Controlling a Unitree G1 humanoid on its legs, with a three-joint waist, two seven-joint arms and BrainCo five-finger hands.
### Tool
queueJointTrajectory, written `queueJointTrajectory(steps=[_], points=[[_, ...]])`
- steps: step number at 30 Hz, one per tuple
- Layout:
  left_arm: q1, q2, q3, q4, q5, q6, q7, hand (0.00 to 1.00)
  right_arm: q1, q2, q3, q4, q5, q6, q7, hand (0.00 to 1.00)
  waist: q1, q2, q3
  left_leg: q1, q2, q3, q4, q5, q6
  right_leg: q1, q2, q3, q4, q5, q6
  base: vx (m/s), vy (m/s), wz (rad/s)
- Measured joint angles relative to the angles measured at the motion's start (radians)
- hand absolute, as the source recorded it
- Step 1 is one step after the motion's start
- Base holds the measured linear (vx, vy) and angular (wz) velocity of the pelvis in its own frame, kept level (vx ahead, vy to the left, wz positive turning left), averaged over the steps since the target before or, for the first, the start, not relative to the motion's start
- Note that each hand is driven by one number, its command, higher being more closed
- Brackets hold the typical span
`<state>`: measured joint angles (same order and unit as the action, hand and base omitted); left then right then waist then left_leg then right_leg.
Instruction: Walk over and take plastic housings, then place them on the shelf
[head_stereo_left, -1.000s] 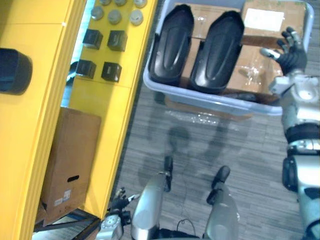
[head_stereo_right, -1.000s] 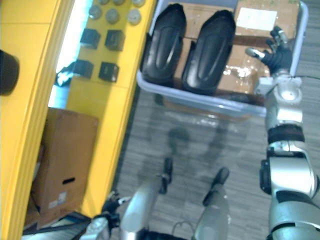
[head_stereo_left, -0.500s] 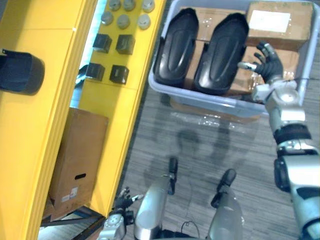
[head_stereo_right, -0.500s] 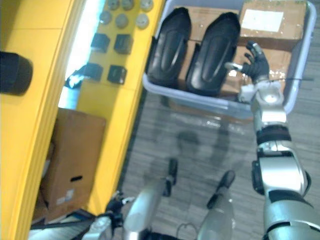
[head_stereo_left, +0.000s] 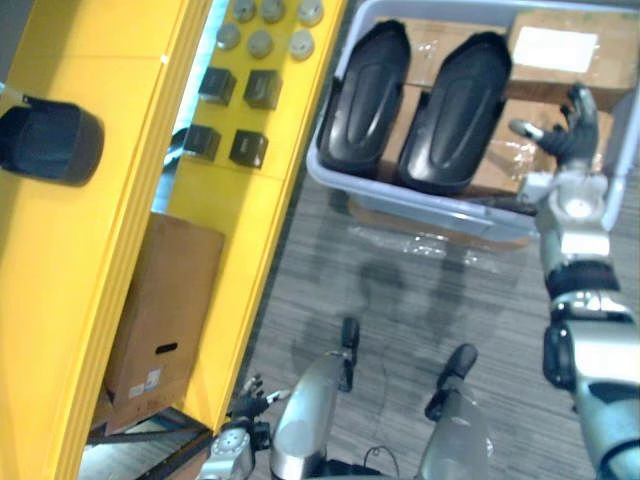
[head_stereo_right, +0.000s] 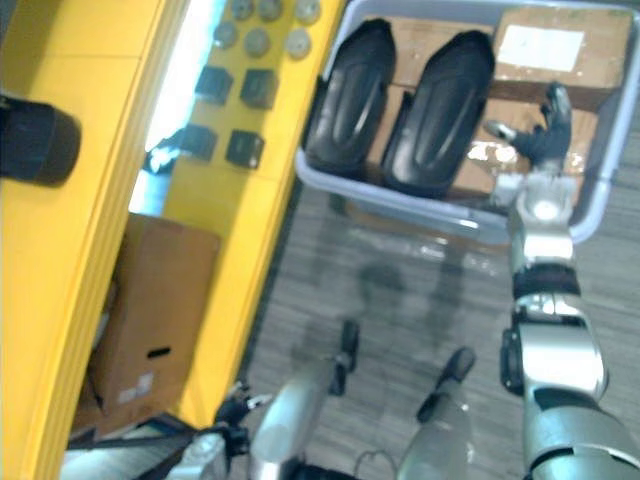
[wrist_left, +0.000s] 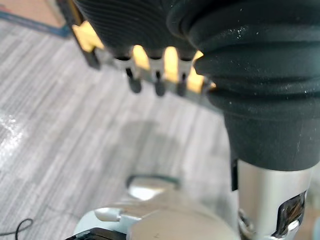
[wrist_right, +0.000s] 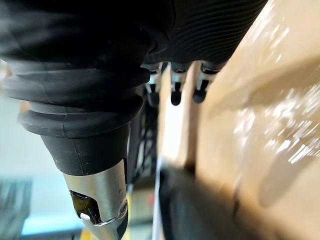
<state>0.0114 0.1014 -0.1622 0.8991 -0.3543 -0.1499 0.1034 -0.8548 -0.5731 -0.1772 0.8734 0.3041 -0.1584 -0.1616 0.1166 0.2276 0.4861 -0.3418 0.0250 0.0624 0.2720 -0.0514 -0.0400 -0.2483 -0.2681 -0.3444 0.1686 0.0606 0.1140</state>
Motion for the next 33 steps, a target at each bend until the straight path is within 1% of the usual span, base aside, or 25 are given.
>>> queueJointTrajectory(steps=[2,3,4,5,7,9,11,14,17,20,22,24,26,27,28,29,30,31,32,33], points=[[0.013,-0.001,0.033,-0.028,-0.003,-0.002,0.003,0.00,0.072,-0.003,-0.079,-0.013,0.063,-0.019,0.014,0.00,-0.047,-0.013,0.009,0.040,-0.011,0.006,-0.064,0.027,-0.002,0.006,-0.010,0.006,0.007,-0.011,0.007,0.05,-0.001,0.00],[0.014,0.000,0.036,-0.035,-0.005,-0.002,0.004,0.00,0.090,-0.006,-0.101,-0.020,0.080,-0.022,0.015,0.00,-0.060,-0.015,0.010,0.049,-0.014,0.005,-0.086,0.038,-0.002,0.006,-0.013,0.006,0.010,-0.015,0.009,0.06,-0.016,0.07],[0.015,-0.001,0.036,-0.046,-0.026,-0.002,0.004,0.00,0.123,-0.016,-0.137,-0.026,0.109,-0.026,0.023,0.00,-0.081,-0.019,0.013,0.069,-0.018,0.004,-0.130,0.059,-0.005,0.006,-0.016,0.005,0.012,-0.019,0.009,0.05,-0.027,0.08],[0.016,-0.001,0.036,-0.062,-0.037,-0.003,0.006,0.00,0.150,-0.031,-0.166,-0.026,0.139,-0.030,0.033,0.00,-0.094,-0.023,0.016,0.087,-0.020,0.003,-0.169,0.079,-0.007,0.006,-0.017,0.002,0.014,-0.021,0.008,0.06,-0.031,0.08],[0.015,-0.001,0.038,-0.076,-0.042,-0.005,0.012,0.00,0.157,-0.055,-0.177,-0.021,0.185,-0.038,0.033,0.00,-0.113,-0.026,0.018,0.099,-0.019,-0.002,-0.212,0.105,-0.011,0.006,-0.016,-0.009,0.017,-0.024,0.006,0.05,-0.035,0.12],[0.015,-0.001,0.038,-0.079,-0.042,-0.007,0.014,0.00,0.157,-0.079,-0.176,-0.020,0.203,-0.053,0.033,0.00,-0.112,-0.026,0.018,0.102,-0.015,-0.007,-0.225,0.113,-0.014,0.006,-0.012,-0.015,0.023,-0.026,0.001,0.03,-0.032,0.14],[0.017,-0.001,0.038,-0.072,-0.042,-0.006,0.031,0.00,0.154,-0.087,-0.172,-0.020,0.203,-0.077,0.036,0.00,-0.098,-0.031,0.018,0.107,-0.013,-0.016,-0.232,0.119,-0.016,0.006,-0.012,-0.015,0.037,-0.034,-0.004,0.00,-0.031,0.13],[0.021,0.000,0.038,-0.059,-0.041,-0.006,0.038,0.00,0.144,-0.087,-0.156,-0.020,0.203,-0.086,0.058,0.00,-0.074,-0.034,0.017,0.115,-0.014,-0.027,-0.264,0.145,-0.016,0.006,-0.012,-0.021,0.038,-0.037,-0.006,-0.03,-0.025,0.13],[0.036,0.003,0.039,-0.053,-0.039,-0.008,0.042,0.00,0.134,-0.085,-0.124,-0.036,0.202,-0.107,0.074,0.00,-0.069,-0.039,0.019,0.132,-0.016,-0.036,-0.314,0.179,-0.015,0.008,-0.012,-0.030,0.038,-0.037,-0.006,-0.04,-0.022,0.10],[0.058,0.011,0.042,-0.055,-0.036,-0.018,0.042,0.00,0.134,-0.066,-0.115,-0.081,0.181,-0.111,0.074,0.00,-0.072,-0.055,0.016,0.150,-0.015,-0.037,-0.343,0.198,-0.016,0.012,-0.011,-0.030,0.038,-0.037,-0.005,-0.01,-0.009,0.01],[0.066,0.013,0.051,-0.057,-0.030,-0.023,0.043,0.00,0.137,-0.051,-0.115,-0.111,0.151,-0.118,0.071,0.00,-0.075,-0.073,0.017,0.170,-0.013,-0.036,-0.350,0.200,-0.016,0.030,-0.009,-0.029,0.037,-0.037,-0.005,0.00,-0.013,-0.02],[0.070,0.016,0.068,-0.064,-0.021,-0.024,0.044,0.00,0.140,-0.029,-0.114,-0.152,0.153,-0.122,0.067,0.00,-0.075,-0.093,0.014,0.184,-0.009,-0.032,-0.350,0.200,-0.017,0.042,-0.003,-0.027,0.031,-0.036,-0.005,0.00,-0.030,-0.08],[0.083,0.035,0.073,-0.072,-0.018,-0.030,0.048,0.00,0.162,0.029,-0.106,-0.216,0.153,-0.126,0.052,0.00,-0.071,-0.135,-0.006,0.192,0.004,-0.015,-0.350,0.196,-0.021,0.042,0.014,-0.008,0.017,-0.033,-0.008,0.00,-0.052,-0.24],[0.089,0.041,0.073,-0.075,-0.016,-0.033,0.048,0.00,0.176,0.045,-0.097,-0.235,0.153,-0.126,0.049,0.00,-0.068,-0.147,-0.012,0.197,0.009,-0.007,-0.350,0.192,-0.025,0.044,0.019,-0.003,0.013,-0.031,-0.008,0.03,-0.064,-0.36],[0.103,0.050,0.079,-0.081,0.002,-0.043,0.048,0.00,0.219,0.082,-0.076,-0.270,0.154,-0.128,0.045,0.00,-0.064,-0.171,-0.024,0.210,0.018,0.006,-0.338,0.178,-0.030,0.058,0.032,0.011,0.002,-0.030,-0.010,0.05,-0.065,-0.38],[0.112,0.055,0.092,-0.087,0.024,-0.049,0.048,0.00,0.280,0.125,-0.065,-0.306,0.154,-0.128,0.037,0.00,-0.059,-0.197,-0.037,0.218,0.027,0.019,-0.298,0.146,-0.035,0.076,0.040,0.020,-0.001,-0.033,-0.013,0.06,-0.060,-0.39],[0.117,0.056,0.103,-0.090,0.036,-0.051,0.050,0.00,0.314,0.148,-0.061,-0.321,0.154,-0.128,0.031,0.00,-0.056,-0.212,-0.045,0.219,0.032,0.028,-0.270,0.123,-0.037,0.082,0.043,0.027,0.004,-0.041,-0.016,0.07,-0.047,-0.38],[0.125,0.061,0.118,-0.096,0.084,-0.052,0.055,0.00,0.382,0.194,-0.053,-0.353,0.154,-0.129,0.026,0.00,-0.054,-0.233,-0.056,0.220,0.036,0.037,-0.200,0.073,-0.041,0.096,0.045,0.042,0.031,-0.065,-0.016,0.07,-0.034,-0.26],[0.129,0.070,0.118,-0.099,0.136,-0.050,0.064,0.00,0.459,0.230,-0.053,-0.392,0.154,-0.132,0.020,0.00,-0.064,-0.246,-0.064,0.219,0.047,0.036,-0.128,0.027,-0.045,0.111,0.043,0.045,0.068,-0.089,-0.017,0.07,-0.031,-0.20],[0.134,0.074,0.118,-0.103,0.159,-0.047,0.072,0.00,0.494,0.247,-0.053,-0.408,0.154,-0.138,0.019,0.00,-0.070,-0.252,-0.069,0.218,0.054,0.037,-0.094,0.007,-0.046,0.115,0.042,0.048,0.085,-0.098,-0.018,0.06,0.005,-0.16]])
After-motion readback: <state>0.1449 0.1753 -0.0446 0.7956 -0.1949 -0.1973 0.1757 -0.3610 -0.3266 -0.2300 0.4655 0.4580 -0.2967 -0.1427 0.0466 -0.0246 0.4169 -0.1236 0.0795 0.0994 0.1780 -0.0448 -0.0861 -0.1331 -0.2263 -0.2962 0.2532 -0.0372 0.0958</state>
